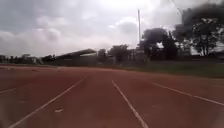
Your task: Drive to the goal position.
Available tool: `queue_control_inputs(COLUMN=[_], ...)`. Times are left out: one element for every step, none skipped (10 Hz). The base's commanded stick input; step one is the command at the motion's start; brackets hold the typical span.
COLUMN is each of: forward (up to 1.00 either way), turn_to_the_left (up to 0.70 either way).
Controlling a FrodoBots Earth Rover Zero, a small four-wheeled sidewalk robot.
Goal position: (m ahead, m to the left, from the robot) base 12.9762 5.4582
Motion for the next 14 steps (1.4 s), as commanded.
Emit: queue_control_inputs(forward=[0.45, 0.45, 0.45, 0.45, 0.45, 0.45, 0.45, 0.45, 0.45, 0.45, 0.45, 0.45, 0.45, 0.45], turn_to_the_left=[0.00, 0.00, 0.00, 0.00, 0.00, 0.00, 0.00, 0.00, 0.00, 0.00, 0.00, 0.00, 0.00, 0.00])
